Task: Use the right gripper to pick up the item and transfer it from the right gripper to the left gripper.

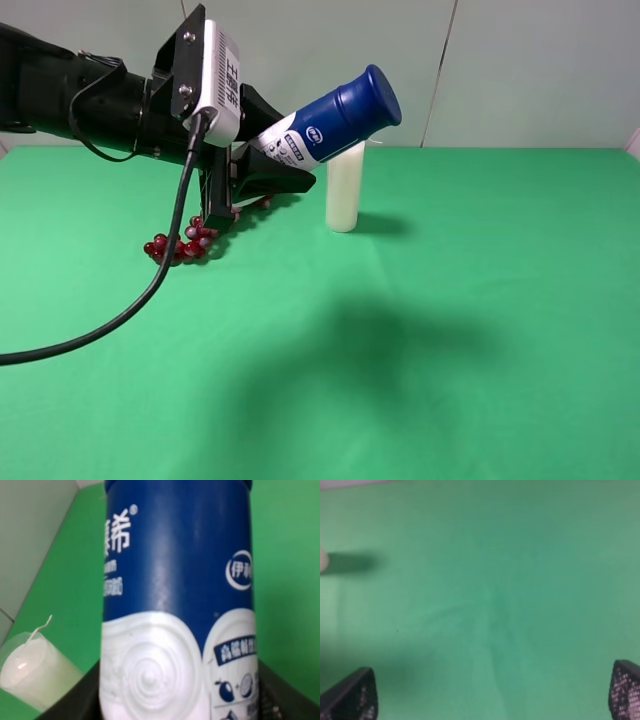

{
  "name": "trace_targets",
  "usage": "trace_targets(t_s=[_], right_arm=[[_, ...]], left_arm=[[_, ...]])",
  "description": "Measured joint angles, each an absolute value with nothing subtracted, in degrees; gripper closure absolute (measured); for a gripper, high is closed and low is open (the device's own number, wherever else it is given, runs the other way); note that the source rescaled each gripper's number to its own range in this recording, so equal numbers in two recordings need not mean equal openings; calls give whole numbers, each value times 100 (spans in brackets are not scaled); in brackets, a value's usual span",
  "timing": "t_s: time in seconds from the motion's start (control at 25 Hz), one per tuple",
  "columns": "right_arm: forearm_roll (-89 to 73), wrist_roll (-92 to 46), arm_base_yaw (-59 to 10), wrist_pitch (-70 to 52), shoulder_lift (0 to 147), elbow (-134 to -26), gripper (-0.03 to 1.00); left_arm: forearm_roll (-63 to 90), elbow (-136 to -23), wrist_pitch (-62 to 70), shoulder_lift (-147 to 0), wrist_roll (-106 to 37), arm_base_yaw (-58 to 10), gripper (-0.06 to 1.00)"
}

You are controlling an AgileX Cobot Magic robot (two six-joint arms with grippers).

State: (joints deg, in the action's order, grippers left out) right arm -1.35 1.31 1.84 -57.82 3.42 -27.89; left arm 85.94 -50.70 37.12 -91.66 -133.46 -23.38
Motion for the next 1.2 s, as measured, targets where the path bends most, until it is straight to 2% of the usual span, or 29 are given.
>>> trace_targets(t_s=[0.76, 0.96, 1.2], right_arm=[[-147, 131, 184, -5782, 342, -2789, -3], [-147, 131, 184, -5782, 342, -2789, -3], [-147, 131, 184, -5789, 342, -2789, -3]], left_arm=[[8706, -5070, 3567, -9166, -13356, -2338, 94], [8476, -5070, 3409, -9081, -12739, -2332, 94], [7510, -5044, 2654, -8475, -11255, -2332, 94]])
